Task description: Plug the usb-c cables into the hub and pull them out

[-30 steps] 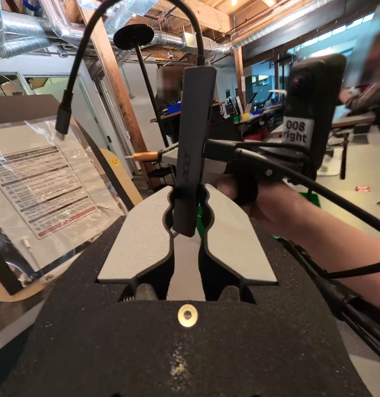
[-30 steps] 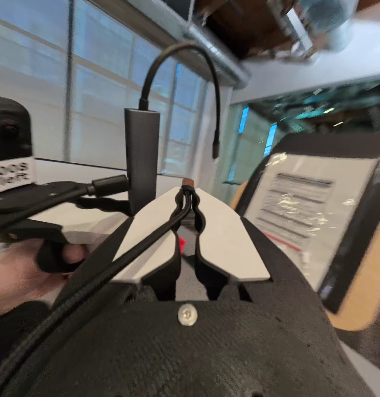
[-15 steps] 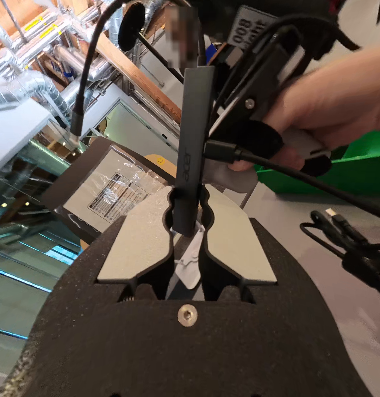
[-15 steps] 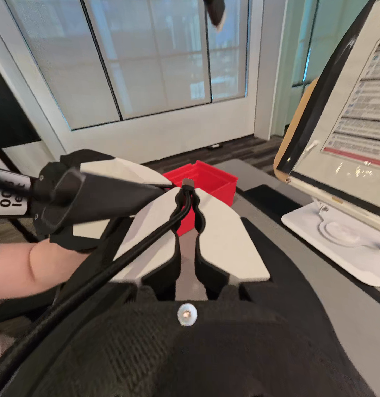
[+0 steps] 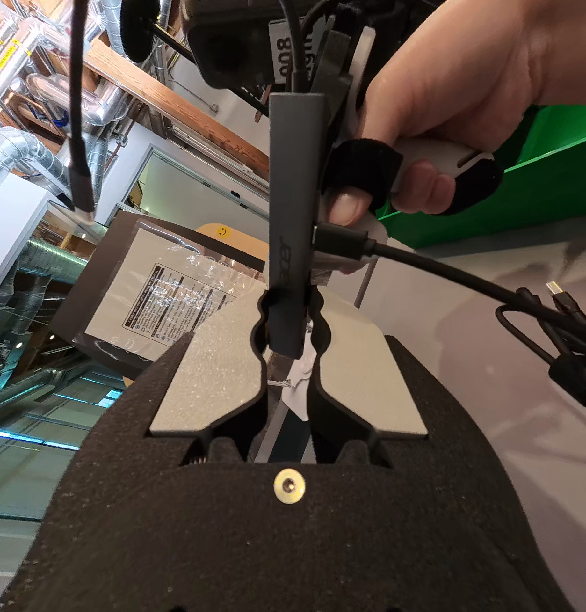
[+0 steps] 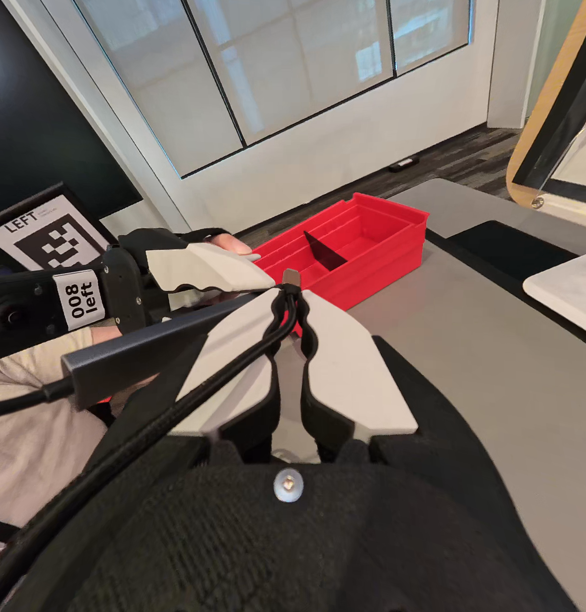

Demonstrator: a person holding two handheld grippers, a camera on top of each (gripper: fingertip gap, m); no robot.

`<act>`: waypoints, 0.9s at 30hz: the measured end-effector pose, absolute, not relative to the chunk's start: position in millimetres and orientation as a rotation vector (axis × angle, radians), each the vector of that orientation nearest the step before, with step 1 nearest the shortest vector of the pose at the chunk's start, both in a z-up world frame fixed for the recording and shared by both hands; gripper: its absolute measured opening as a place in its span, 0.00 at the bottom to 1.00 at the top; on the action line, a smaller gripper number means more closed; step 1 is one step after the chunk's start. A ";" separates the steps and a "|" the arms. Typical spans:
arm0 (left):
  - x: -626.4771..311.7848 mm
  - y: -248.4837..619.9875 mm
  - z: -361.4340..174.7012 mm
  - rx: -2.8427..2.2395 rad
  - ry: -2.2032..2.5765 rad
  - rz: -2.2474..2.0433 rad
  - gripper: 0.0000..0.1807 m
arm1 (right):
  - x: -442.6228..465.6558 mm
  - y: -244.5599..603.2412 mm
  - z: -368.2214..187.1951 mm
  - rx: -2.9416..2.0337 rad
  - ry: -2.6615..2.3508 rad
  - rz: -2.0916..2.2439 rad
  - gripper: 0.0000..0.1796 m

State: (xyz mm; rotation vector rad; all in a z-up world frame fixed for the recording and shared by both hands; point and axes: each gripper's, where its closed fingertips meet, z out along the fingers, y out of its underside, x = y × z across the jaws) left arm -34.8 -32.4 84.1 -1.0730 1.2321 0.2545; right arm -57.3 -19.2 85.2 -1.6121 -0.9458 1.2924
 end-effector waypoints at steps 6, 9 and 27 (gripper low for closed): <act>-33.6 -29.8 82.7 -1.085 1.235 0.249 0.13 | -58.9 -19.9 81.3 -1.627 -0.967 1.293 0.04; -34.5 -27.0 80.3 -1.089 1.243 0.259 0.13 | -58.8 -17.1 78.9 -1.643 -0.966 1.253 0.04; -54.5 -13.1 98.4 -1.301 1.002 -0.327 0.13 | -10.6 45.6 84.5 -1.594 -0.795 0.616 0.04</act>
